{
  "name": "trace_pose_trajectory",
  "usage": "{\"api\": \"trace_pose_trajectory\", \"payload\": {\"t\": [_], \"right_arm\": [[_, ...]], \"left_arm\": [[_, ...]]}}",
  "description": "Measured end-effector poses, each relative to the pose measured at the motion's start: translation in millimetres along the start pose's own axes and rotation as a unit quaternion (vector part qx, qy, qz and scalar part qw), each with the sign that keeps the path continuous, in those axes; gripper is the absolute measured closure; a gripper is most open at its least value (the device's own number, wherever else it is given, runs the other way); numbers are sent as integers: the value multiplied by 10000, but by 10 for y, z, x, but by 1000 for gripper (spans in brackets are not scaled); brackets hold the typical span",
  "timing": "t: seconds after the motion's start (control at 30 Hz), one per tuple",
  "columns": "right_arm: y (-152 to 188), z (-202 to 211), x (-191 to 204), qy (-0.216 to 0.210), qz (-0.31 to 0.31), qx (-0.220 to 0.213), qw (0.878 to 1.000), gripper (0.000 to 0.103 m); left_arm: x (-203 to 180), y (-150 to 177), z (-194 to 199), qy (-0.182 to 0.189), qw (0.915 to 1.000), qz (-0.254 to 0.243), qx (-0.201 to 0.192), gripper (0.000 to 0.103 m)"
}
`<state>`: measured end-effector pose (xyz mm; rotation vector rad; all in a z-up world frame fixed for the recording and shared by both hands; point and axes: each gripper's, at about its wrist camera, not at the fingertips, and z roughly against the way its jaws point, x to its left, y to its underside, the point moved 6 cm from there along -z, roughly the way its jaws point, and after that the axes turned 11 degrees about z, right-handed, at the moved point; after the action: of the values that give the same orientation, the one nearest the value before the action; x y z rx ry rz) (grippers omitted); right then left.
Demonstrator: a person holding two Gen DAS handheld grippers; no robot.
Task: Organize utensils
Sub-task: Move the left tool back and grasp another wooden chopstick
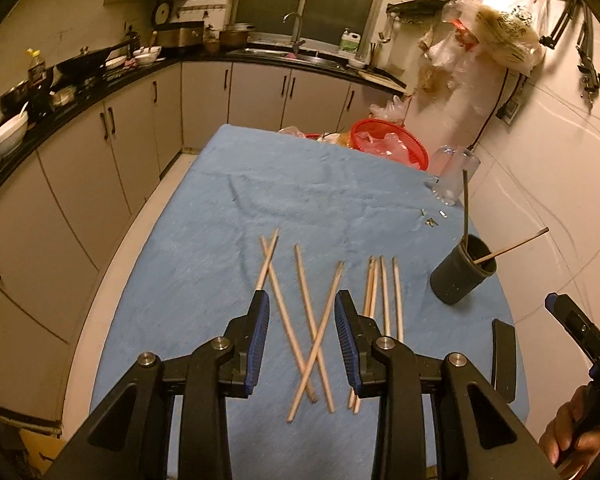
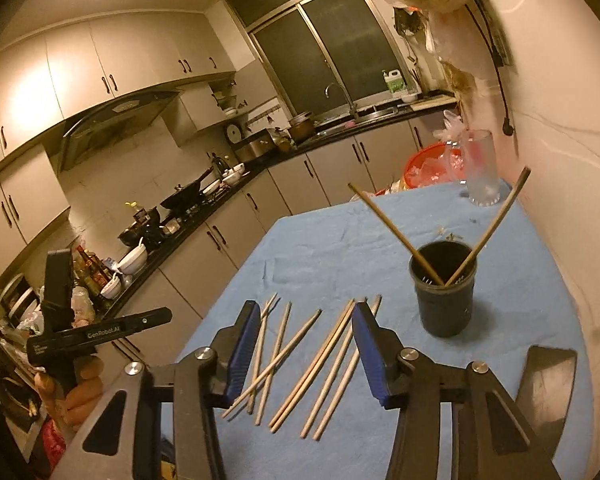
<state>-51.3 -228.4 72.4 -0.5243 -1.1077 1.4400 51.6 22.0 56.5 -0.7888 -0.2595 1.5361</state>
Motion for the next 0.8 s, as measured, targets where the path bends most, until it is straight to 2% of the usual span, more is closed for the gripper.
{"api": "trace_pose_trajectory", "payload": {"t": [0.23, 0.33, 0.47, 0.6, 0.7, 0.77, 0.8], "right_arm": [[88, -53, 42, 43, -127, 188, 9997, 57], [116, -164, -30, -138, -408, 377, 9984, 58], [182, -417, -138, 332, -341, 844, 9953, 61], [249, -807, -240, 510, -446, 1295, 9893, 61], [299, -1172, -336, 696, -521, 1671, 9821, 65], [310, -1392, -400, 858, -517, 1854, 9776, 75], [305, -1514, -425, 949, -456, 1938, 9754, 75]], "left_arm": [[161, 103, -7, 18, 9998, 113, 166, 69], [191, 91, -25, 0, 9998, 94, 181, 69], [245, 40, -177, -21, 9995, 106, 296, 69], [381, -2, -463, -113, 9983, 218, 534, 69], [498, -18, -672, -147, 9969, 340, 687, 69], [549, -15, -786, -160, 9963, 360, 767, 69], [562, -12, -834, -175, 9961, 337, 796, 69]]}}
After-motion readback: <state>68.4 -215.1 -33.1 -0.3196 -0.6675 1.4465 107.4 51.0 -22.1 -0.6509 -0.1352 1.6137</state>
